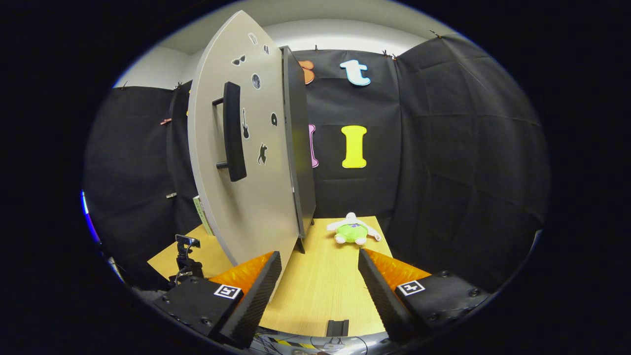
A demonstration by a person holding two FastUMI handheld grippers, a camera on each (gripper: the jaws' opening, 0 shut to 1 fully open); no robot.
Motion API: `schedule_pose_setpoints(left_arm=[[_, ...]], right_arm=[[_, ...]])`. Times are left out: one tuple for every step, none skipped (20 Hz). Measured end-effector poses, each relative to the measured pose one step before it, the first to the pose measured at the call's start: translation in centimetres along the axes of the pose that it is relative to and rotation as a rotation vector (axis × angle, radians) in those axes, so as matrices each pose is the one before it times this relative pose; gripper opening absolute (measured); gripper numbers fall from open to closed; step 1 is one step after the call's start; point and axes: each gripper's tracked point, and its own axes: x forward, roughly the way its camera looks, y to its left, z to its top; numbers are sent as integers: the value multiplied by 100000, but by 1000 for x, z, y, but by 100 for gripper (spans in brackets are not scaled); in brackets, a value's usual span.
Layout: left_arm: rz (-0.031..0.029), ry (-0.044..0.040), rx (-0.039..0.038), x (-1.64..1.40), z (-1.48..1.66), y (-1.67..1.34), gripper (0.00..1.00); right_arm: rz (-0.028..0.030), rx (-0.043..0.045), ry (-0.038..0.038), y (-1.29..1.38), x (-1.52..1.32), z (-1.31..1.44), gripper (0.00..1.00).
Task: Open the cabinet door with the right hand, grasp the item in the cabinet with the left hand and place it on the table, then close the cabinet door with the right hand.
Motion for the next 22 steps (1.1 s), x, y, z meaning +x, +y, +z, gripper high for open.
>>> schedule_pose_setpoints(left_arm=[[-554,-263,-392,477,-98,190,40],[159,-72,-58,-181,84,48,30],[1335,-73,163,-63,96,304,37],[638,39,330,-180,142,114,47],[-1183,-323,33,-359,427,-191,49],[-1859,-577,-361,-530,579,-229,49],[-1524,-1654,-382,-814,1046,-171,49],[-1203,-2920,-3,-991,1419,-107,49],[-1169,-3356,723,-998,1913,-180,49],[-1033,-3622,1475,-971,2055,32,50],[-236,-3901,2498,-1122,2521,138,50],[297,-4944,3096,-1095,2462,273,50],[-235,-5709,3228,-1093,3132,211,50],[-115,-5959,3143,-1167,3128,114,50],[-926,-5756,2984,-972,3124,-11,50],[42,-5370,3255,-1027,2847,190,51],[-39,-4971,3225,-865,2799,191,48],[116,-4015,2281,-884,2402,75,51],[-464,-3049,1183,-854,2268,28,57],[-594,-2130,-24,-836,1718,-120,59],[333,-2706,-854,-767,1527,-11,66],[137,-3107,-1306,-660,1241,60,73]], right_arm=[[477,10,276,27,97,44,99],[278,36,140,11,111,-33,99],[339,106,146,81,74,69,99],[471,270,-281,164,-14,103,99],[809,385,-383,238,-2,189,99],[1159,150,-560,392,-58,392,99],[1339,-194,-1179,424,-93,507,99],[1659,-177,-1403,499,-24,722,99],[2051,137,-1665,535,-75,765,99],[2203,550,-1690,668,33,678,99],[1935,529,-1669,574,75,713,99],[1669,212,-1507,536,117,618,99],[1379,-91,-1245,416,264,546,99],[1405,-190,-1043,495,246,441,99],[1529,-90,-1153,493,317,513,99],[1435,285,-1221,380,290,539,99],[1601,735,-1037,442,253,471,99],[1766,935,-1177,501,270,415,99],[1778,671,-812,472,281,395,99],[1494,42,-416,368,245,328,99],[1068,-935,-237,210,133,140,99],[795,-1301,-195,81,185,173,99]])
